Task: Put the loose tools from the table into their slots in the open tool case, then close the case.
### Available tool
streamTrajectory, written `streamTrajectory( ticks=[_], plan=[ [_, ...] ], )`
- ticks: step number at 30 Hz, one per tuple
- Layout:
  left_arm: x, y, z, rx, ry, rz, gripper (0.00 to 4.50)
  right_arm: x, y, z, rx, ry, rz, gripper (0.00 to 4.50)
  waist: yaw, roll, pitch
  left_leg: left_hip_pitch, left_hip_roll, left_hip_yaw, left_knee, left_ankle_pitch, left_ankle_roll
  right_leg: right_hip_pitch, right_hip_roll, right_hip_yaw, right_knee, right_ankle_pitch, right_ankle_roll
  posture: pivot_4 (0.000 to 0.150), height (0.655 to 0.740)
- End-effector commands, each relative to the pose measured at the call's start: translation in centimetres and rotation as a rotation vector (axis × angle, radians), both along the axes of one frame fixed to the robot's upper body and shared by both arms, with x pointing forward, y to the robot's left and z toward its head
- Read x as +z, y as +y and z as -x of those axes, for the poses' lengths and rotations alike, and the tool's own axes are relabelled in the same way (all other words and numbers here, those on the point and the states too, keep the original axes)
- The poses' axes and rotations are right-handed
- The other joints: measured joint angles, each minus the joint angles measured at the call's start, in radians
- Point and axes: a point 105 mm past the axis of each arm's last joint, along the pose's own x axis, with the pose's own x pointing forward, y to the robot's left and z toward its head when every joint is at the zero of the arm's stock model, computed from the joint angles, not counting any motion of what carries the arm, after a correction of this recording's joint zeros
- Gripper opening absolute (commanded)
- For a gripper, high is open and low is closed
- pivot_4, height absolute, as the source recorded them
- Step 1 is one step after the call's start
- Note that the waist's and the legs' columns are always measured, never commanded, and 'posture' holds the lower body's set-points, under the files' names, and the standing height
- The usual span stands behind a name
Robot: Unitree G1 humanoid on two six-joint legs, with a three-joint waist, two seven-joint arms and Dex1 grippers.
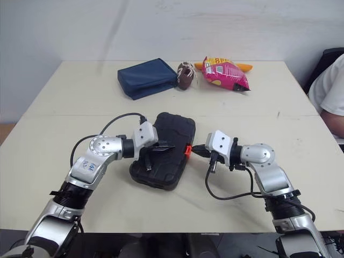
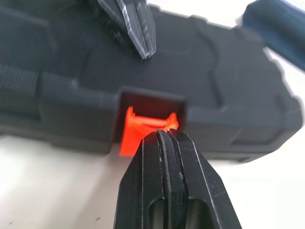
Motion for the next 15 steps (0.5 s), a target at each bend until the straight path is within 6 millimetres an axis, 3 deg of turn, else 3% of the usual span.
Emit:
streamTrajectory(
  ticks=[1,5,8,11,12,15],
  plan=[
    [-6.3,1.6,0.9,0.054,0.189,-0.115,0.05,1.2,0.5,0.4,0.041,-0.051,-0.017,0.01,0.009,0.002,-0.001,0.0,0.0,0.0,0.0,0.0,0.0,0.0,0.0,0.0,0.0,0.0,0.0,0.15,0.74],
    [0.4,2.8,0.0,0.034,-0.158,0.085,0.05,2.5,-2.8,-0.1,-0.037,-0.059,-0.023,0.01,0.009,0.003,-0.001,-0.002,-0.001,0.0,0.0,0.0,0.001,-0.001,-0.001,0.0,-0.002,0.0,0.0,0.15,0.74],
    [1.7,5.1,1.8,-0.044,-0.233,0.003,0.88,3.4,-5.7,0.8,-0.038,0.002,-0.037,0.0,0.009,0.001,0.003,-0.006,-0.001,0.0,0.0,0.0,0.001,-0.004,-0.001,0.0,-0.002,0.0,-0.001,0.15,0.74],
    [4.1,10.1,1.7,0.141,-0.227,0.072,2.14,4.2,-9.3,0.9,-0.11,-0.004,0.015,1.04,0.003,0.002,0.008,-0.006,0.0,0.0,-0.003,0.0,0.0,-0.005,-0.001,0.0,-0.003,-0.001,-0.002,0.15,0.74],
    [4.5,11.4,1.8,0.19,-0.211,0.084,2.63,4.2,-10.1,0.9,-0.128,-0.013,0.046,1.51,0.002,0.001,0.011,-0.007,0.0,0.0,-0.003,-0.001,0.0,-0.006,-0.001,0.0,-0.003,-0.001,-0.003,0.15,0.74],
    [4.7,17.9,2.2,0.411,-0.167,0.016,4.02,4.7,-13.0,1.1,-0.221,-0.053,0.09,3.02,0.005,0.0,0.012,-0.015,0.0,-0.001,-0.002,0.0,0.0,-0.014,0.0,-0.001,-0.003,-0.001,-0.003,0.15,0.74]
  ],
)
